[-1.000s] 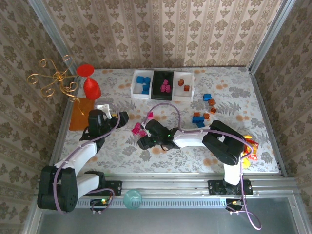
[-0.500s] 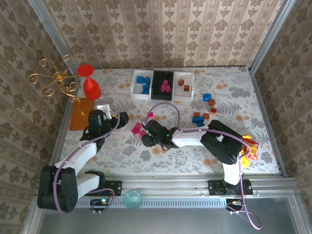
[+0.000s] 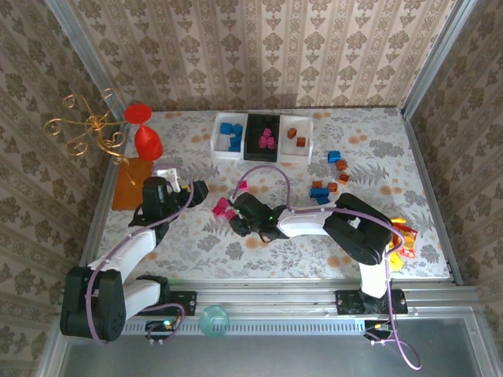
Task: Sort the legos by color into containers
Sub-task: Pick up the lego from the center of the table, then place the lego in the container.
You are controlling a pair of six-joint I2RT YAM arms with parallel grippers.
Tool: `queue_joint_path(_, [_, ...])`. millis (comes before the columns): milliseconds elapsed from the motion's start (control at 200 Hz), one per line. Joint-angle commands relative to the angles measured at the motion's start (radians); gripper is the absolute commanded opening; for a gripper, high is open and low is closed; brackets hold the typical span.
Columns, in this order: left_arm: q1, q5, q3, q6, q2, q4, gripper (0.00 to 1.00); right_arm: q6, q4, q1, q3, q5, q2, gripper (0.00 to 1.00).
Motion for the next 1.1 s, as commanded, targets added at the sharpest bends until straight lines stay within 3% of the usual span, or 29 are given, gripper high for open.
queue_joint_path(0, [0.001, 0.054, -0.009, -0.005, 0.014, 0.043, 0.76, 0.011, 0.018, -0.041, -0.059, -0.014, -0.1, 0.29])
queue_joint_path(120, [-0.019, 0.068, -0.008, -0.004, 0.026, 0.073, 0.76, 0.054, 0.061, -0.121, -0.131, -0.06, -0.218, 0.28])
queue_joint_path(295, [-0.085, 0.09, 0.015, 0.024, 0.051, 0.105, 0.76, 0.105, 0.101, -0.319, -0.14, -0.153, -0.313, 0.28])
queue_joint_path(570, [-0.242, 0.174, 0.114, 0.064, 0.124, 0.134, 0.76, 0.142, 0.035, -0.577, 0.139, -0.149, -0.135, 0.28])
queue_joint_path(860, [-0.378, 0.14, 0.251, 0.003, 0.235, 0.115, 0.75, 0.124, -0.125, -0.632, 0.517, -0.051, 0.166, 0.29])
queue_joint_path(1095, [-0.388, 0.135, 0.325, -0.016, 0.274, 0.073, 0.74, 0.061, -0.2, -0.633, 0.597, 0.016, 0.207, 0.47])
